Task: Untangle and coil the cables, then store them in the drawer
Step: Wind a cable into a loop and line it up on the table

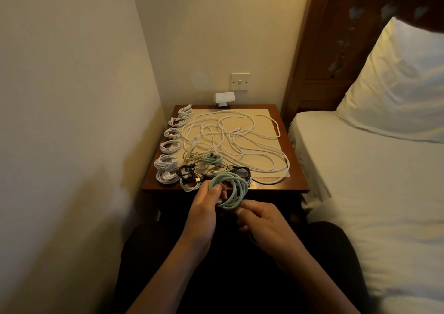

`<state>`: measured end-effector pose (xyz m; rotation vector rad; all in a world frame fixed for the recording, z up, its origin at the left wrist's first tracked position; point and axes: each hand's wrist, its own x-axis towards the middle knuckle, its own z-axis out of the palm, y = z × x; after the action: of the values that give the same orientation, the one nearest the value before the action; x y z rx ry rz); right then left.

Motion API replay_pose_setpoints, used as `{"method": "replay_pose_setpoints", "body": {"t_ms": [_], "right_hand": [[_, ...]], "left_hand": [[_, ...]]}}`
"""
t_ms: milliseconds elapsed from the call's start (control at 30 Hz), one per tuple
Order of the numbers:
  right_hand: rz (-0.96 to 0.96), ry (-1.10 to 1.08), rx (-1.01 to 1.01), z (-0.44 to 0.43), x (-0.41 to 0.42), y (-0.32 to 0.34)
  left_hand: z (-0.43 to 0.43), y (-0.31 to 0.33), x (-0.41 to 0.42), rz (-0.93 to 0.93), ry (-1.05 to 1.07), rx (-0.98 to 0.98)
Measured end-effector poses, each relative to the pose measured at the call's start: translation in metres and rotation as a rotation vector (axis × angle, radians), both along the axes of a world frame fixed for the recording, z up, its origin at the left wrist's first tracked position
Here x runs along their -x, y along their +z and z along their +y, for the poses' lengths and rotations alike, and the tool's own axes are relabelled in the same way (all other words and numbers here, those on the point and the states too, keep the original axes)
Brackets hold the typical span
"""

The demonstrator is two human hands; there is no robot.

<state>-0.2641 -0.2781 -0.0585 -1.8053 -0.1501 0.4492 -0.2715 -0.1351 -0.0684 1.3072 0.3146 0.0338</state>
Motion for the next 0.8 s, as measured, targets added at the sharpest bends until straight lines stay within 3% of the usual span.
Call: {"method": "replay_pose_setpoints", "body": {"t_ms": [167, 333, 567, 733, 800], "right_hand": [[-0.017, -0.140, -0.060, -0.011, -0.004, 0.001], [-0.259, -0.126, 0.194, -0.002, 0.006, 0.004], [-0.204, -0.105, 0.169, 0.011, 0.006, 0.001], [-0.080, 0.029, 0.188, 0.006, 0.004, -0.005], [-0.084, -0.009, 0.163, 0.003, -0.001, -0.005]], "left_hand": [[0.002, -0.005, 0.005, -0.012, 0.009, -0.147], [-0.007, -0.004, 0.008, -0.039, -0.026, -0.126], [-0.011, -0.003, 0.010, -0.128, 0.041, -0.036], [0.005, -0.001, 0.002, -0.078, 0.052, 0.081], [0.009, -0.002, 0.001, -0.062, -0.010, 0.028]]}}
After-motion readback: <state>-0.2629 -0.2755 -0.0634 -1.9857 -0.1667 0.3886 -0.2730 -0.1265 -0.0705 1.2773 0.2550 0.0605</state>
